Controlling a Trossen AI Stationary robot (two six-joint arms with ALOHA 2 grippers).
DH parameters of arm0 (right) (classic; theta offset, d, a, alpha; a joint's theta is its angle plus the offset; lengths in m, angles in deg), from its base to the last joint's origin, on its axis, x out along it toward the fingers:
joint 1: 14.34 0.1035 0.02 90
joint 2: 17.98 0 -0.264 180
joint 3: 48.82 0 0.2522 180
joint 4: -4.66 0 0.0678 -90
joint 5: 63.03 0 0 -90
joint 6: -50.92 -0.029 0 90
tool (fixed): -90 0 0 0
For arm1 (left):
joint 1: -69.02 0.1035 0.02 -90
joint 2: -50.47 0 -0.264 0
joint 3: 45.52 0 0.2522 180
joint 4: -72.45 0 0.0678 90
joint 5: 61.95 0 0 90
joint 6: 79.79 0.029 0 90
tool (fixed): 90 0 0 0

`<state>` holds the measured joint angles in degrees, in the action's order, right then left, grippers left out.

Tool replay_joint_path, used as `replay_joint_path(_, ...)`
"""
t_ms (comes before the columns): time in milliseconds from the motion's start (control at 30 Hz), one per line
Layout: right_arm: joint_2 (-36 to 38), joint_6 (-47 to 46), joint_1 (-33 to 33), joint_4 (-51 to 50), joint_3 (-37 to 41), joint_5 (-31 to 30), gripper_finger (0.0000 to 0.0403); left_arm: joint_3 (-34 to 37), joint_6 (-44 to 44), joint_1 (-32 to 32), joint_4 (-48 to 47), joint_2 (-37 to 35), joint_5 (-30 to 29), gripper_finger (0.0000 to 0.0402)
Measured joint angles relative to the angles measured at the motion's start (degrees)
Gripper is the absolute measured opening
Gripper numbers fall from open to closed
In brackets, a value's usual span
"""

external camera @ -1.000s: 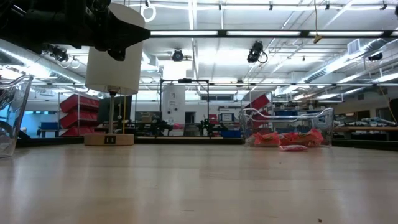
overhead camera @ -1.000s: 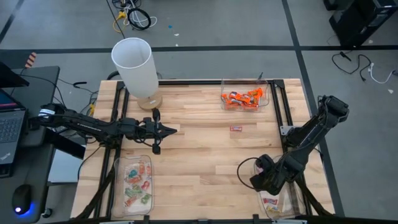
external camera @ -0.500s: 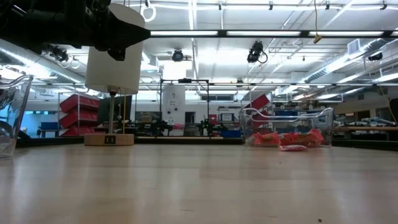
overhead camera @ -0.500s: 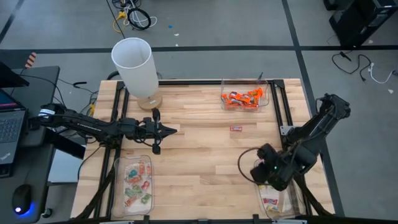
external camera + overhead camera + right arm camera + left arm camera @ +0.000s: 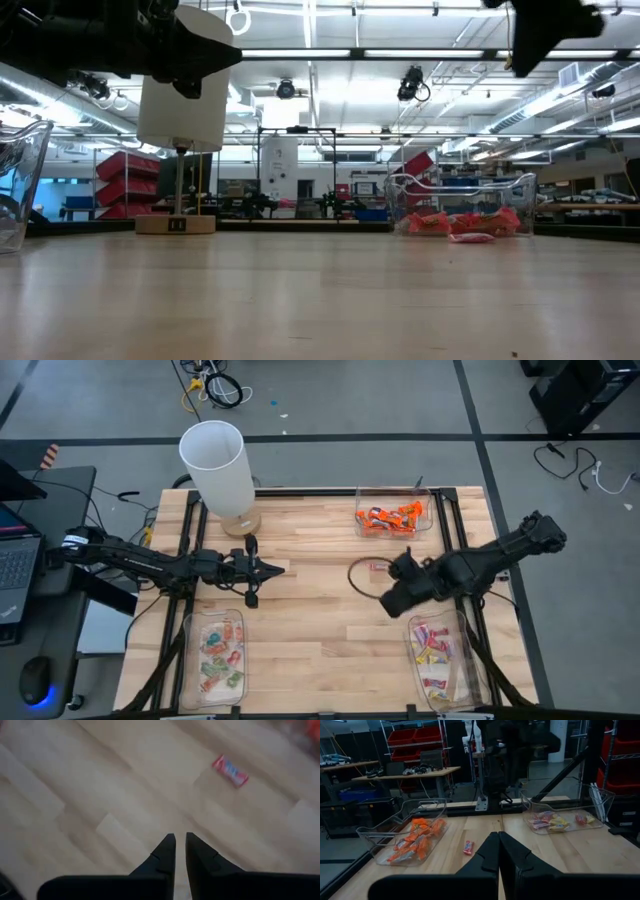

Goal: Sort candy
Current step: Put the red candy into the bottom right transparent bin

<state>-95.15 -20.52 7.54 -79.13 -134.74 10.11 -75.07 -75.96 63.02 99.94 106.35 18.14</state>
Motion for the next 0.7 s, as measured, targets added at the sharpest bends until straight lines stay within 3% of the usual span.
replay_joint_path(367, -0.2, 18.9, -15.8, 5.9, 0.0, 0.2, 0.0027, 0.0, 0.0, 0.0, -0.1, 0.0, 0.0, 0.0005)
replay_joint_path(700, -0.2, 30.6, -24.3, 9.7, 0.0, 0.5, 0.0027, 0.0, 0.0, 0.0, -0.1, 0.0, 0.0, 0.0005)
